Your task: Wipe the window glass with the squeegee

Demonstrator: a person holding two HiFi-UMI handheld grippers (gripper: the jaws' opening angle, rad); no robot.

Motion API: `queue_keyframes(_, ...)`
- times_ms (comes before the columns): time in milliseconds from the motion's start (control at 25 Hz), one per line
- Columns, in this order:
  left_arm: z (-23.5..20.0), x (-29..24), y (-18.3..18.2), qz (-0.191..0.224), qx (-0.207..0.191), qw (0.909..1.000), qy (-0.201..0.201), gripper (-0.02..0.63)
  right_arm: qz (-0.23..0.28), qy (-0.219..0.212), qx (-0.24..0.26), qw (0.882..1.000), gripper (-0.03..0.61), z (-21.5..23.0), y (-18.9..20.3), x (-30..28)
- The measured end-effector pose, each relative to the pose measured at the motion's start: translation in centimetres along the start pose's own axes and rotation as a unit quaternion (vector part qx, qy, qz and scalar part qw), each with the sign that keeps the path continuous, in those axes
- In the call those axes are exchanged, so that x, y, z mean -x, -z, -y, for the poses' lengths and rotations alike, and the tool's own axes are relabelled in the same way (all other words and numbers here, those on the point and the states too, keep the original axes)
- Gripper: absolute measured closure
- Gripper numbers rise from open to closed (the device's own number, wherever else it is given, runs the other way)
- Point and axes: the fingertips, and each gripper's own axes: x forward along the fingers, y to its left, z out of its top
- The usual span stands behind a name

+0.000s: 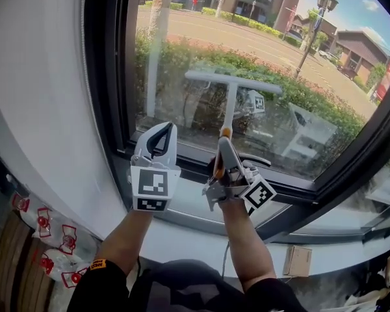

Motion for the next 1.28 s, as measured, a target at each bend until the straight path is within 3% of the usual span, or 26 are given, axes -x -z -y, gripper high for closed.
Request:
queue_keyframes(440,2.1,-0.7,3.4,-0.039,0.008,0.9992,0.007,0.600,-0.022,0.003,-0.026,0.999,0.532,1.2,2.2,2.8)
queue_keyframes(880,8.4,0.8,11.2,-0.112,0.065,0.9904,0.048,0.600,-0.065,0.089,-0.067,0.992,0.529,4.7,7.8,10.6)
queue_keyframes(1280,11.6,1.0,13.5,-0.139,0.075,0.9852,0.067,0.600,-0.082,0.130,-0.081,0.985,0.529,6.0,9.2,14.7)
